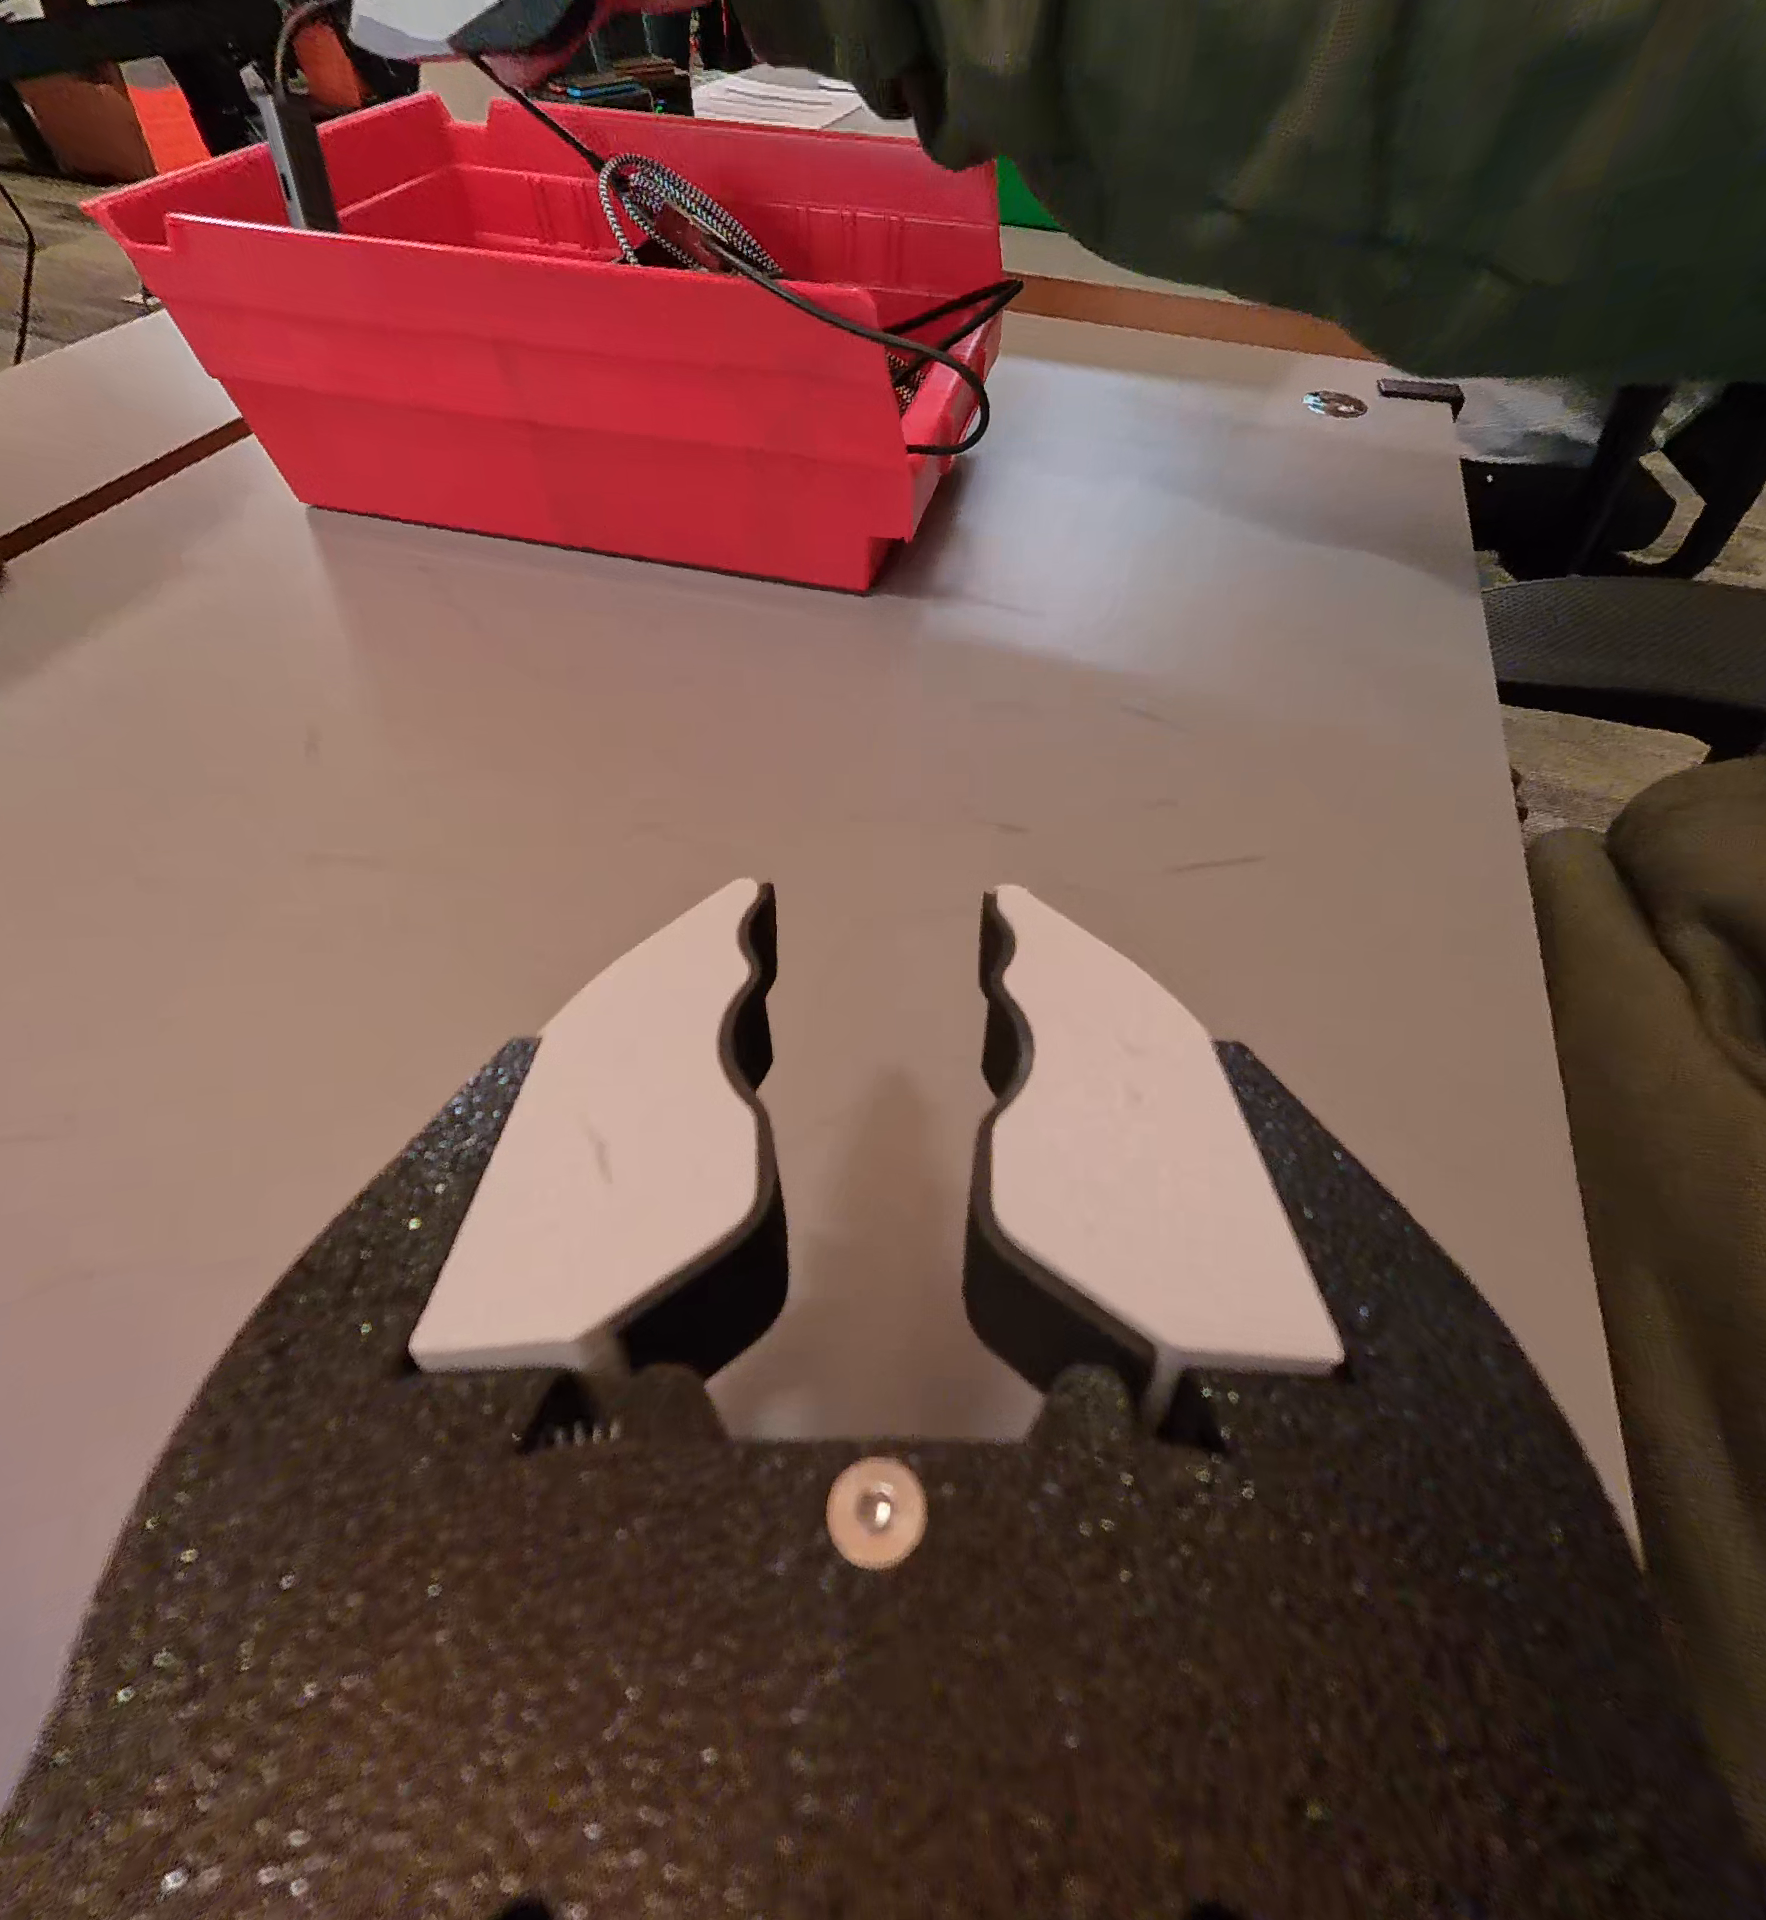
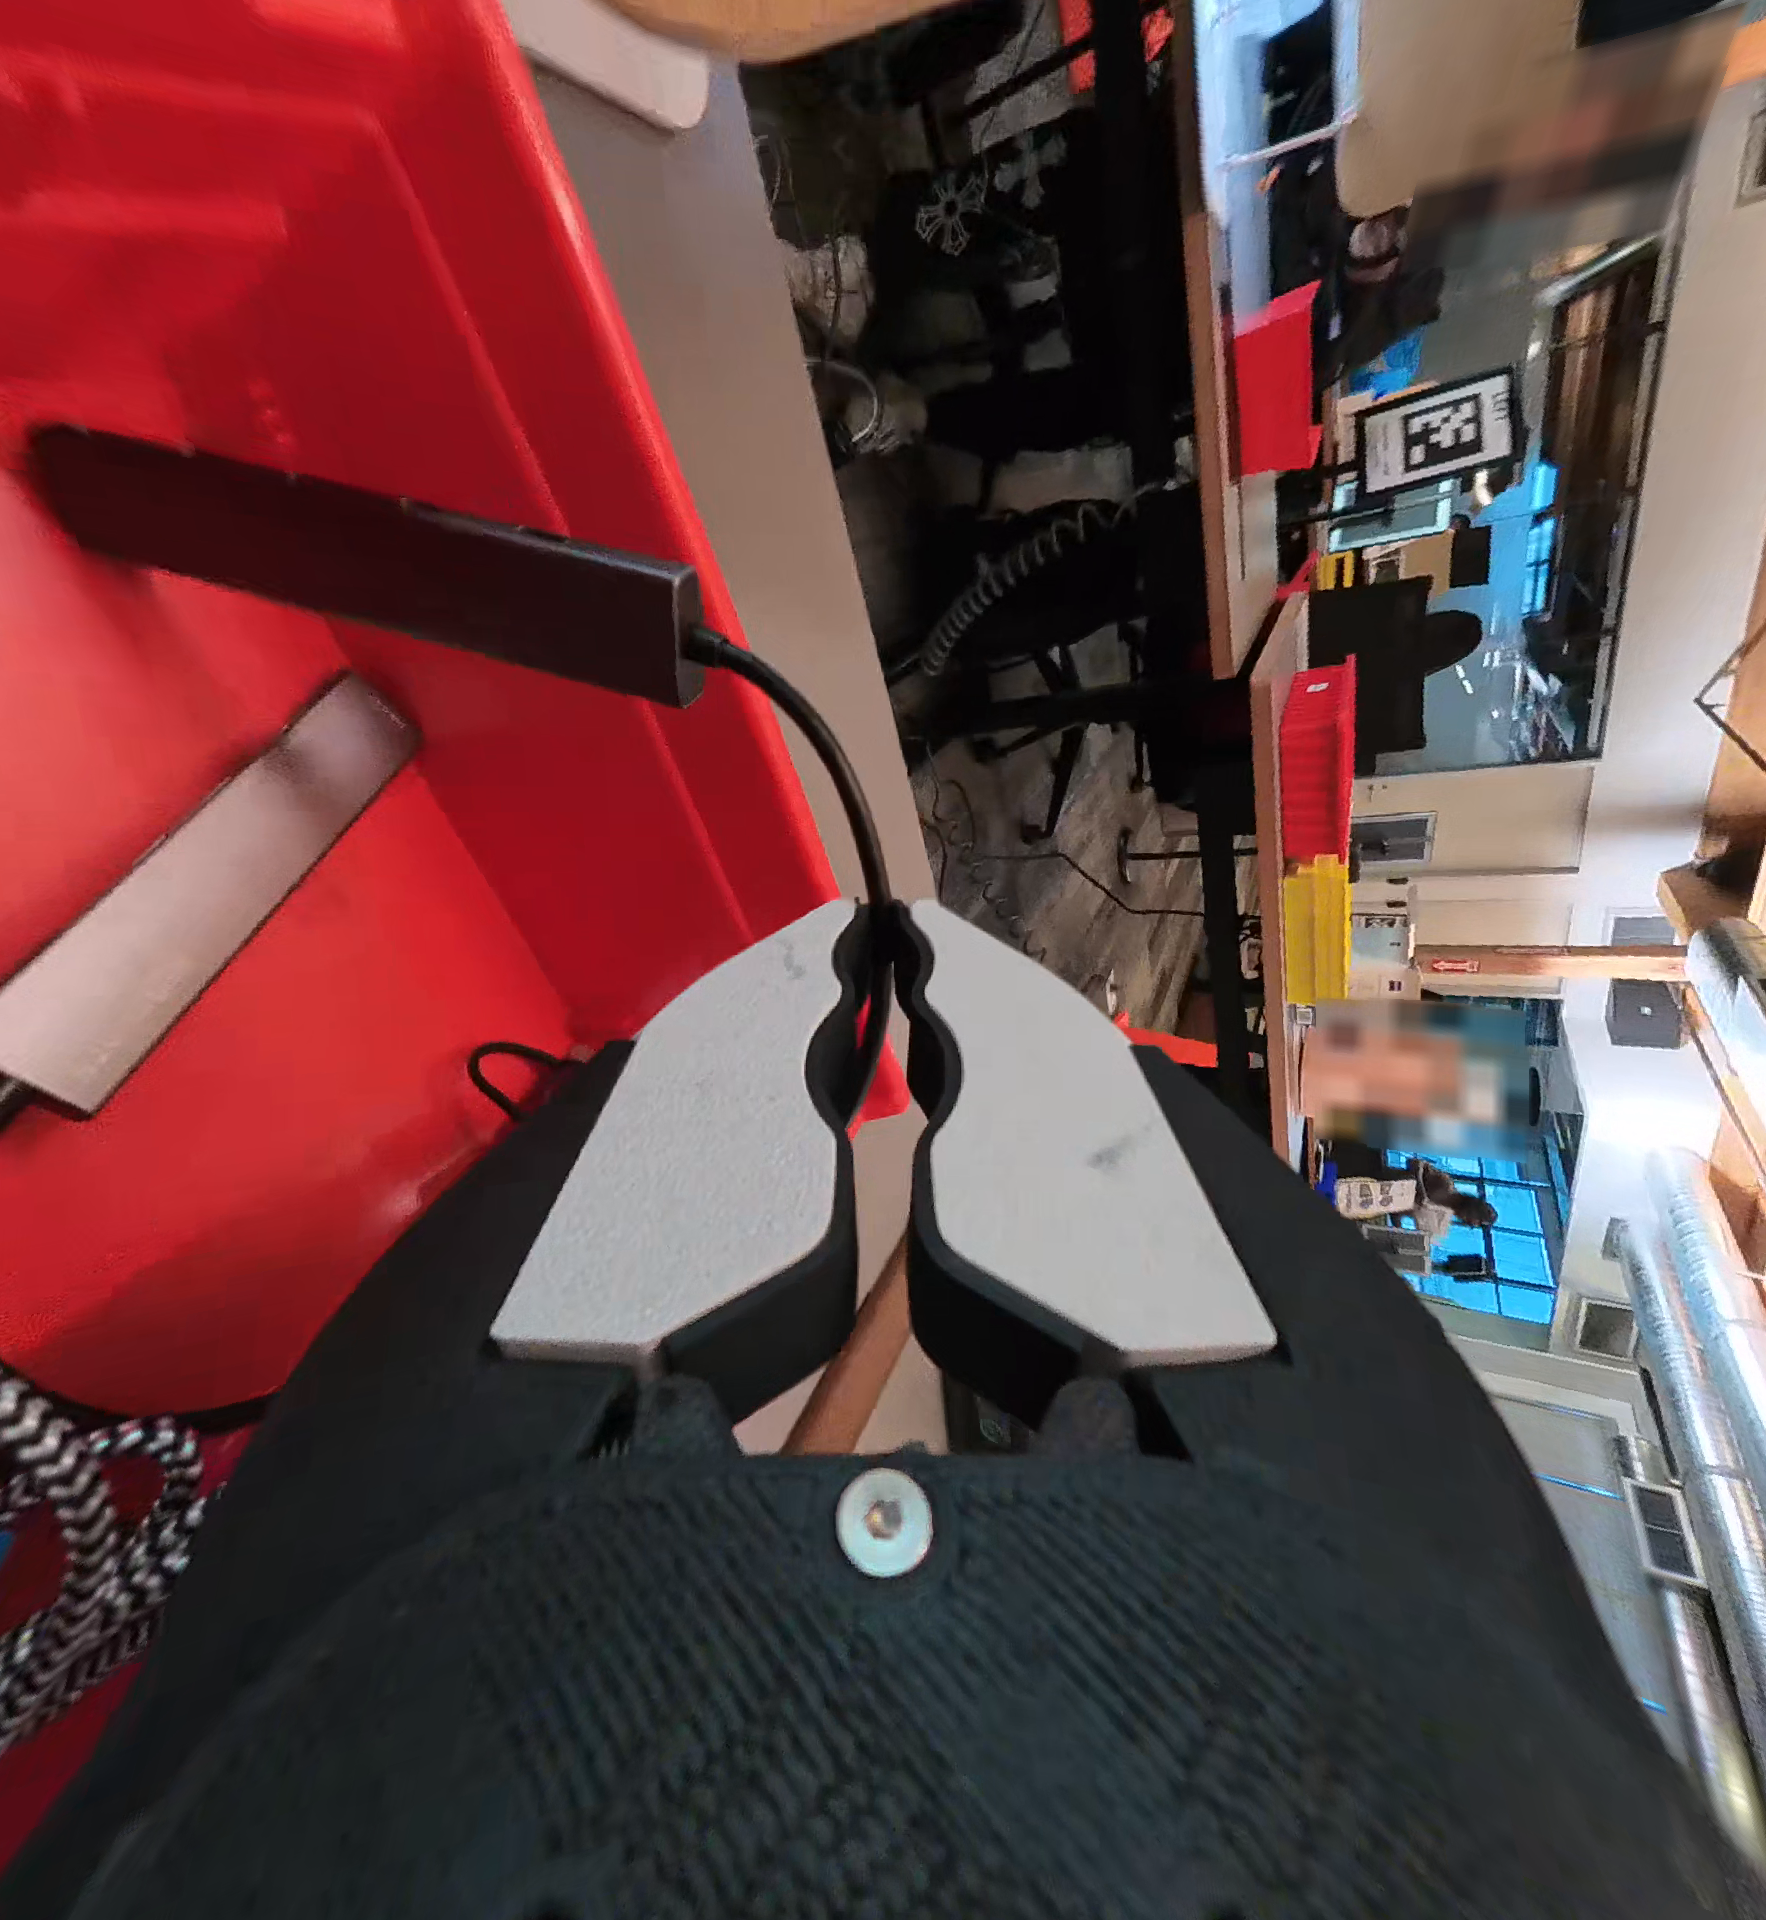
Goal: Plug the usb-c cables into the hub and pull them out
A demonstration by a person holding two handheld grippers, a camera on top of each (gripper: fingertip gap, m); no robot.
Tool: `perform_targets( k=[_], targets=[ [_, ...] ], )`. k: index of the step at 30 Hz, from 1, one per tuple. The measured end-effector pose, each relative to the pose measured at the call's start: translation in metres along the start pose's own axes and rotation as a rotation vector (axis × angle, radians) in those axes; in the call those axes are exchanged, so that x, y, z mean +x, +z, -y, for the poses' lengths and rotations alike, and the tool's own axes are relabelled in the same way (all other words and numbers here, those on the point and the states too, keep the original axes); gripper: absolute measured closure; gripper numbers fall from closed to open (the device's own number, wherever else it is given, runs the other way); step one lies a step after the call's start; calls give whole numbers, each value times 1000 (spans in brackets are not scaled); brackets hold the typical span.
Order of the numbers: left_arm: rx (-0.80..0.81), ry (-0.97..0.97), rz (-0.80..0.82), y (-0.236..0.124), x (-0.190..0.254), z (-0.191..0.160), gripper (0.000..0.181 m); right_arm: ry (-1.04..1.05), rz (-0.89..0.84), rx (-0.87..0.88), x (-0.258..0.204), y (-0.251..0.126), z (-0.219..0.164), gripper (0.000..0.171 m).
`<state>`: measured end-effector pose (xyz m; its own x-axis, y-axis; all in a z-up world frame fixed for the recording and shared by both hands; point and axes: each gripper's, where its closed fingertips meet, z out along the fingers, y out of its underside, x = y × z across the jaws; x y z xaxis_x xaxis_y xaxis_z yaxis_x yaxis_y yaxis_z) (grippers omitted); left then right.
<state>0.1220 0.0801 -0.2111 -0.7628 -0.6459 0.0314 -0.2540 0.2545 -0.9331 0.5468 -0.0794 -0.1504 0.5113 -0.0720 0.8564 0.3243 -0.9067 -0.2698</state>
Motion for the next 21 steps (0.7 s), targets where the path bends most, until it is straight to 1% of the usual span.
perform_targets(
  k=[2, 3, 6, 8, 10, 12, 14, 15, 17, 19, 21],
  targets=[
    [-3, -7, -8, 2, 2, 0, 144, 58, 26, 41, -3, -4, 3, 167],
    [-7, -7, -12, 4, 3, 0, 144, 78, 65, 39, -8, -6, 3, 162],
    [-23, 7, -26, 9, 9, -1, 144, 192, 180, -33, -18, -18, -9, 131],
    [-33, 14, -26, 14, 12, -1, 144, 298, 161, -3, -9, -36, -9, 127],
    [-36, 16, -11, 21, 14, 2, 143, 458, 128, 53, -2, -63, -5, 113],
    [-25, 10, 36, 30, 11, 10, 137, 620, 47, 208, 1, -102, 9, 115],
    [8, -30, 118, 45, 4, 26, 131, 721, -2, 333, -11, -136, 18, 117],
    [27, -73, 165, 53, 0, 34, 129, 754, -13, 334, -21, -147, 17, 116],
    [51, -186, 254, 74, -9, 50, 129, 814, -40, 278, -40, -165, 7, 109],
    [55, -251, 286, 101, -10, 65, 129, 860, -63, 225, -53, -183, -2, 101],
    [15, -294, 311, 128, -13, 75, 130, 880, -94, 202, -51, -199, -9, 98]
  ],
)
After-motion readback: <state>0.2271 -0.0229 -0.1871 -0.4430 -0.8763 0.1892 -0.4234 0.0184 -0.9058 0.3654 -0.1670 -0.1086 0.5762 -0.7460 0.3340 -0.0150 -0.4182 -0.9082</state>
